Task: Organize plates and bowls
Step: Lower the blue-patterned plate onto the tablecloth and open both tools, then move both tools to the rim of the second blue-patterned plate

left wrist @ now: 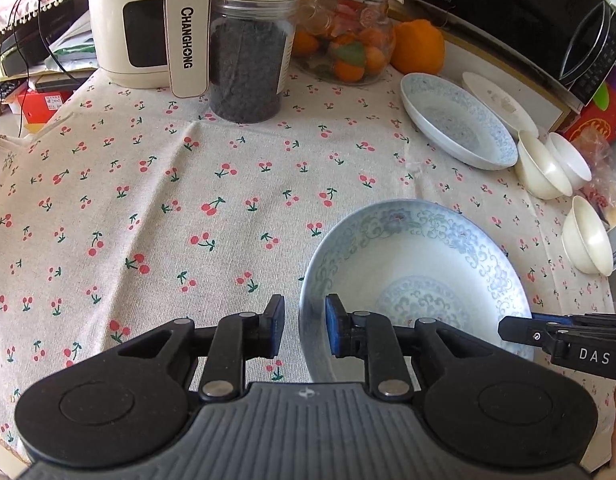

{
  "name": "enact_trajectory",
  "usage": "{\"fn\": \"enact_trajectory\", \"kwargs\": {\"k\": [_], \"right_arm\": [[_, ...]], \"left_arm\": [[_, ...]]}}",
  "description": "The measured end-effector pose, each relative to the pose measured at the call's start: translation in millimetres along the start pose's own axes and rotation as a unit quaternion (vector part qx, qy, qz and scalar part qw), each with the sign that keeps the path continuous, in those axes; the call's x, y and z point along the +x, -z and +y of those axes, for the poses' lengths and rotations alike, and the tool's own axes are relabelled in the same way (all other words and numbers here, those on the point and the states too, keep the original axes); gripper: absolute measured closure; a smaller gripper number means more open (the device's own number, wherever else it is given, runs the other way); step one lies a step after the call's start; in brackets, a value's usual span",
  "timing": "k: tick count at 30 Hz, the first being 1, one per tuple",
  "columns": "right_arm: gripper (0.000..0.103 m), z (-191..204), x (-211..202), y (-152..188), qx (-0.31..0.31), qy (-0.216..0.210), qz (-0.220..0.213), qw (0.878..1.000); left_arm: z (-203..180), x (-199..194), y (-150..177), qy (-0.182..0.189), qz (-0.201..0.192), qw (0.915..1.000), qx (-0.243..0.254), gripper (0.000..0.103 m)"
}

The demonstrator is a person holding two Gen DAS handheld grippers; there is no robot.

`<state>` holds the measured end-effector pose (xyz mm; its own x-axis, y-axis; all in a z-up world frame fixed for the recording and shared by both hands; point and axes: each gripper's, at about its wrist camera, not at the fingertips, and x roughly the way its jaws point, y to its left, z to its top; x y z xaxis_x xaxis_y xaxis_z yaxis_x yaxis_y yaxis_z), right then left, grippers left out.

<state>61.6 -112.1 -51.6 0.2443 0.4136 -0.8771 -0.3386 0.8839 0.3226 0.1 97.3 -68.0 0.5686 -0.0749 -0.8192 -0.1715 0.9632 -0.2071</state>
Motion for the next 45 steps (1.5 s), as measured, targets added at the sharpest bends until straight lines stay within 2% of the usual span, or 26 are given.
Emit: {"fn": "enact_trajectory", "kwargs": {"k": [4,7,11,13,15,17,21,23,28,30,33,37,39,45], "right_arm": [[0.077,-3,-6,-4,0.0,0.011,-0.015,1.0],[0.068,-5,-12,-8,0.009,0.012,-0.029,0.999],[0.064,-11,-19,-13,0.027,0.006,-0.041,0.999],[0.063,-17,-22,-16,0.039,0.005,-0.047,0.998],[0.063,-21,-24,-18,0.05,0.003,-0.051,0.997],[0.054,-25,-26,-20,0.063,0.0,-0.055,0.997],[0.049,-38,-30,-26,0.103,-0.013,-0.067,0.992],[0.04,-45,-30,-29,0.128,-0.019,-0.069,0.989],[0.038,-63,-28,-39,0.183,-0.035,-0.071,0.98],[0.032,-68,-29,-42,0.196,-0.031,-0.079,0.977],[0.03,-73,-27,-49,0.208,-0.03,-0.083,0.974],[0.027,-81,-22,-57,0.231,-0.038,-0.08,0.969],[0.026,-83,-18,-63,0.241,-0.045,-0.077,0.966],[0.026,-87,-6,-77,0.262,-0.062,-0.076,0.96]], "left_arm": [[-3,-3,-5,-0.015,-0.014,0.9998,0.009,0.08],[-5,-6,-9,-0.017,-0.022,0.9996,0.009,0.073],[-11,-11,-16,-0.023,-0.04,0.9987,0.021,0.056],[-15,-11,-19,-0.019,-0.045,0.9984,0.027,0.052],[-17,-12,-22,-0.012,-0.047,0.9985,0.025,0.042],[-18,-12,-27,-0.002,-0.051,0.9985,0.019,0.035],[-21,-12,-36,0.004,-0.062,0.998,0.012,0.027],[-23,-12,-42,0.01,-0.066,0.9977,0.01,0.024],[-33,-9,-59,0.006,-0.082,0.9966,0.01,0.01],[-37,-6,-66,0.006,-0.079,0.9968,0.011,0.002],[-43,1,-74,0.004,-0.075,0.9971,0.007,0.001],[-49,17,-89,0.005,-0.045,0.9989,-0.012,0.001],[-53,21,-96,-0.003,-0.048,0.9987,-0.017,0.001],[-66,40,-117,0.004,-0.049,0.9984,-0.029,0.001]]}}
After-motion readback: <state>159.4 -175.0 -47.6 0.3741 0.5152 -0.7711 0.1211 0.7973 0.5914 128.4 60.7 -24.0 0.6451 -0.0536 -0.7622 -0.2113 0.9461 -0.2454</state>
